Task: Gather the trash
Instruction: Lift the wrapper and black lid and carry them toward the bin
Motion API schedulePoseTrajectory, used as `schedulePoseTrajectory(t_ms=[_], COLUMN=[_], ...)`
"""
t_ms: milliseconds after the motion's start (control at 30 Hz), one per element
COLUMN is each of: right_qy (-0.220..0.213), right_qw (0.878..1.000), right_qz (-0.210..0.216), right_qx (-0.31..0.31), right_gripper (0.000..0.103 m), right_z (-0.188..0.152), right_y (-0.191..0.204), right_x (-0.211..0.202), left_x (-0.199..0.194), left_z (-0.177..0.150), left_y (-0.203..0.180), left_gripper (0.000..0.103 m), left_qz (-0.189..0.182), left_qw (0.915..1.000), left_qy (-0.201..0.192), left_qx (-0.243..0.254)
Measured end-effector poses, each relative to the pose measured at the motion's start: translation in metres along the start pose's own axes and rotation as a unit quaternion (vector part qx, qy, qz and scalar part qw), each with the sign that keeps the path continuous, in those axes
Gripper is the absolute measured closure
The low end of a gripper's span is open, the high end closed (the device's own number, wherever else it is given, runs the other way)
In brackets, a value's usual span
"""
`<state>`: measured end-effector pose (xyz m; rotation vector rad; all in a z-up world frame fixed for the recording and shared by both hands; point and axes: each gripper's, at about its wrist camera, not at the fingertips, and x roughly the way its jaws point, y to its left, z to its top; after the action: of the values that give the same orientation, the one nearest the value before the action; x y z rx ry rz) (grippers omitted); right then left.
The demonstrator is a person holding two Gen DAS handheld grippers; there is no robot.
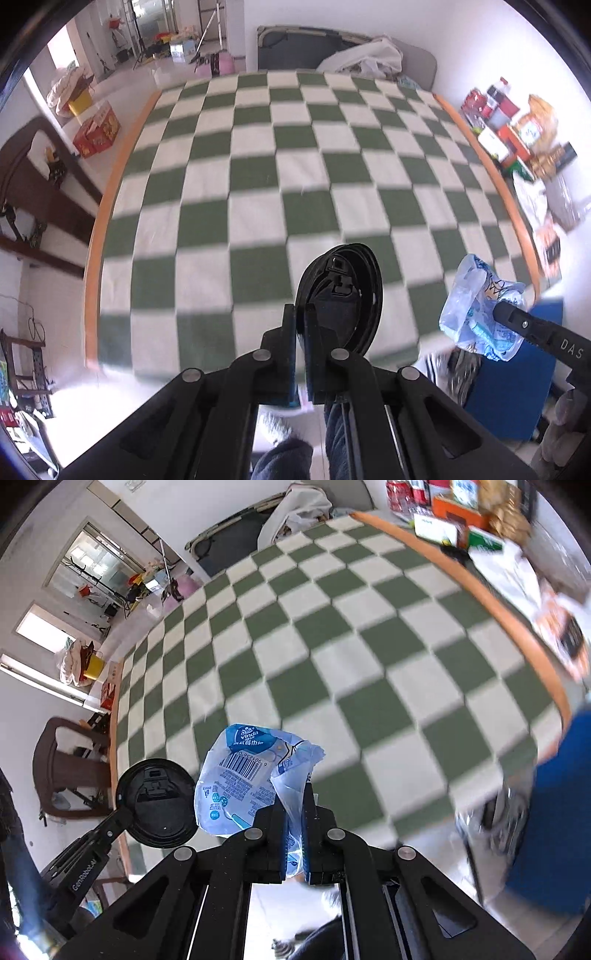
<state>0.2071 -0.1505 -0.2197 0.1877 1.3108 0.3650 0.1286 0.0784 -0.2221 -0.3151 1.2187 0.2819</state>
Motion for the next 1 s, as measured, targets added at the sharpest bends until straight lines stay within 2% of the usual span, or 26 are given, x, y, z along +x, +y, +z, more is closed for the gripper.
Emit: schedulePoseTrajectory(t_ms=[267,500,600,733,933,1000], right_qy=[0.083,0.184,0.203,0.219,0.223,0.22], right_qw=[0.996,0.983,0.979,0.976,0.974,0.975], right_qz=[0.005,-0.002,-0.009,-0.017,-0.032,-0.033], right_qx=[-0.01,-0.023,-0.028,-0.018,0.017,0.029], right_gripper=[0.098,0.098,0.098,0.098,0.098,0.098], right_z=[-0.12,-0.198,-0.221,-0.247,-0.264,-0.265], right_y=[-0.012,-0.042,-0.054,-0.079,-0.117,-0.128], right_x=[0.015,0.082,0.117,0.184,0.301,0.338], left_x=[0.019,0.071,0.113,0.187,0.301,0.338], left_z=[-0.099,-0.168,-0.194,-0.224,-0.256,-0.264], left_y=[0.034,0.048,0.054,0.07,0.091,0.096], left_gripper=[0.102,0.102,0.102,0.102,0.101,0.1], left_qz=[0.006,0.017,0.021,0.02,0.0,0.001], left_qw=[0.997,0.9892,0.9842,0.9759,0.9629,0.9605], left_qy=[0.07,0.126,0.15,0.177,0.214,0.225], left_qx=[-0.033,-0.073,-0.091,-0.126,-0.165,-0.163])
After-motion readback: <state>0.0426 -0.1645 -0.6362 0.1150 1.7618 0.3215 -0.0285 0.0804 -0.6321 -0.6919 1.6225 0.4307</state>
